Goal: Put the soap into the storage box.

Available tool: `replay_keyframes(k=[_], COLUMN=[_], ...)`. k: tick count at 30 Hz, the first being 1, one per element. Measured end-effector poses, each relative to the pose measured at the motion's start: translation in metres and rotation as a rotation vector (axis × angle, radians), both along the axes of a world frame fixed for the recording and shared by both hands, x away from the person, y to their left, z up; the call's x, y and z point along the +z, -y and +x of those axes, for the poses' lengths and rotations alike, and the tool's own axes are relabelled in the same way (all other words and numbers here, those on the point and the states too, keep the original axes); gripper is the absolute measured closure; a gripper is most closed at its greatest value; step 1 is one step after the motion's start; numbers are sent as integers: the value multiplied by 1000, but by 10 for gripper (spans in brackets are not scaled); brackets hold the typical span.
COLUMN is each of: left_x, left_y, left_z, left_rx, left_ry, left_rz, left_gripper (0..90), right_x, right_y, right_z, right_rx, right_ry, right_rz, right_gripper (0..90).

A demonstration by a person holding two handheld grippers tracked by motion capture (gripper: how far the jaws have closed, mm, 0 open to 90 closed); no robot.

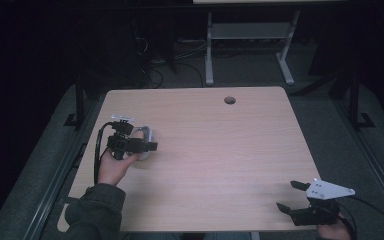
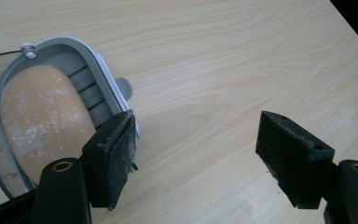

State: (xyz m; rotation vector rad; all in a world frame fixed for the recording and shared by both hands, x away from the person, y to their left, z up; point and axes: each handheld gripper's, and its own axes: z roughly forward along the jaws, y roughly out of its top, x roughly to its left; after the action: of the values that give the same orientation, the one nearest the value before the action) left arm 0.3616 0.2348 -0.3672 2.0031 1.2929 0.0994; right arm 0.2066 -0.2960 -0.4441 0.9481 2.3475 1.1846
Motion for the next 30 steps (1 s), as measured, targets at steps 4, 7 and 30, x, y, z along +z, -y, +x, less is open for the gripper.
replay_keyframes(k=[4,7,30], left_x=[-2,-5,-13], left_y=[1,1,5], left_z=[-4,-8,-34], left_rx=[-4,-14,-66], left_ry=[3,5,35], left_rz=[-7,-9,-18], left_gripper=[280,279,279], right_x=[0,0,0], right_y=[0,0,-1], right_z=[0,0,0], right_rx=[-1,0,-3], right_ry=[0,1,-7], right_rz=[-1,-2,-6], right_gripper=[138,138,138])
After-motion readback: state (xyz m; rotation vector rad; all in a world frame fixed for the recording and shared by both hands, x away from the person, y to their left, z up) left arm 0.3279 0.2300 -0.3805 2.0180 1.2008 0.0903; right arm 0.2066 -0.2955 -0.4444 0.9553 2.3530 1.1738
